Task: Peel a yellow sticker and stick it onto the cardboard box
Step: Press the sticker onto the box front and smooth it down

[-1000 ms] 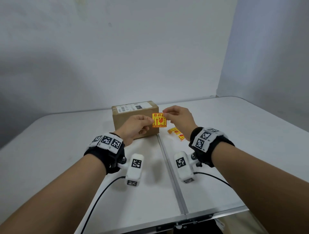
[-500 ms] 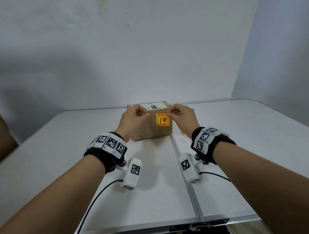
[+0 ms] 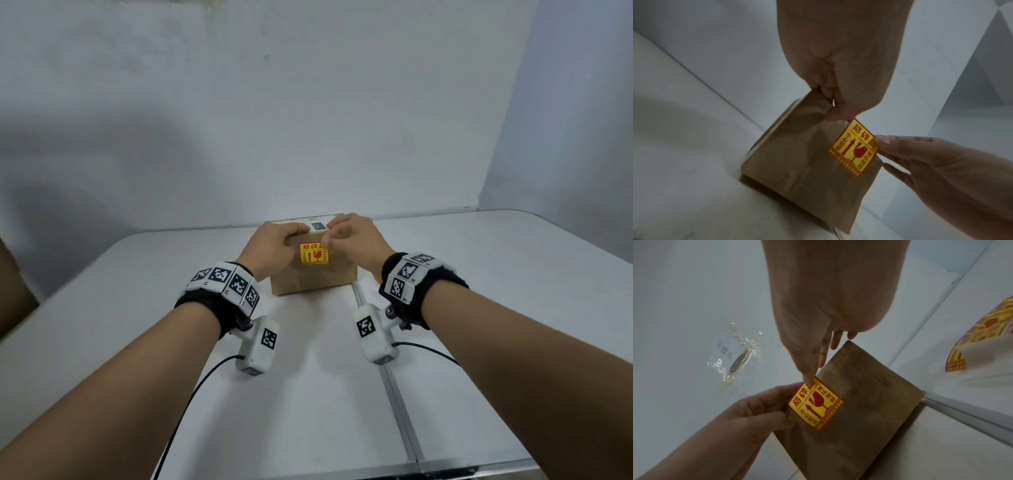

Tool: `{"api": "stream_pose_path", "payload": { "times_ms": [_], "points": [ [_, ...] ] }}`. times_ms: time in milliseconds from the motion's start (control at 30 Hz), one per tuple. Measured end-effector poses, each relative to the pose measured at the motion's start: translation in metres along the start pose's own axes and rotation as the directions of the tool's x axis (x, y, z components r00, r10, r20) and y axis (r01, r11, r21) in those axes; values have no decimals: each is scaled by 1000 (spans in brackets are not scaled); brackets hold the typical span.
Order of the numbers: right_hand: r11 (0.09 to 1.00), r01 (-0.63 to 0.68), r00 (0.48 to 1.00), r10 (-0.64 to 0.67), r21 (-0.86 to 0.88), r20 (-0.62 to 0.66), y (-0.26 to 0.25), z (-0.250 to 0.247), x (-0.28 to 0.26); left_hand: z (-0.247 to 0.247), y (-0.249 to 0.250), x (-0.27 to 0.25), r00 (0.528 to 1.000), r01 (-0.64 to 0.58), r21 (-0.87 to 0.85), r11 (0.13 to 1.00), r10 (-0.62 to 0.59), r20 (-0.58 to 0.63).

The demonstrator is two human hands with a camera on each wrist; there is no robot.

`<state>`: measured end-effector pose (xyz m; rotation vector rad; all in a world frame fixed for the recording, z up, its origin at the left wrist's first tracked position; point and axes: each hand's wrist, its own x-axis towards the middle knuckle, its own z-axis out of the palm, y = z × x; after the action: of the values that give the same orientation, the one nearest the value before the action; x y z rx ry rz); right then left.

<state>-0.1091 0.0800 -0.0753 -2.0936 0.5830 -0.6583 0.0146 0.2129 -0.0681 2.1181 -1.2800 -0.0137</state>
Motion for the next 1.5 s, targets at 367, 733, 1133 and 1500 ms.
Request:
{"api": "stream_pose_path", "payload": {
  "times_ms": [367, 733, 1133, 1500],
  "points": [
    [998, 6, 1000, -7, 57, 3, 12, 7, 15, -2, -10, 3, 998, 3, 14, 1000, -4, 67],
    [999, 40, 999, -40, 1, -28, 15, 11, 19, 6, -16, 6, 1000, 0, -36, 999, 1, 13],
    [997, 56, 994, -60, -43, -96, 16, 18, 18, 12, -16, 6, 998, -12, -10, 1000, 12, -56],
    [994, 66, 986, -78, -82, -149, 17, 23, 15, 21, -15, 6, 993, 28, 13, 1000, -26, -117]
  ]
}}
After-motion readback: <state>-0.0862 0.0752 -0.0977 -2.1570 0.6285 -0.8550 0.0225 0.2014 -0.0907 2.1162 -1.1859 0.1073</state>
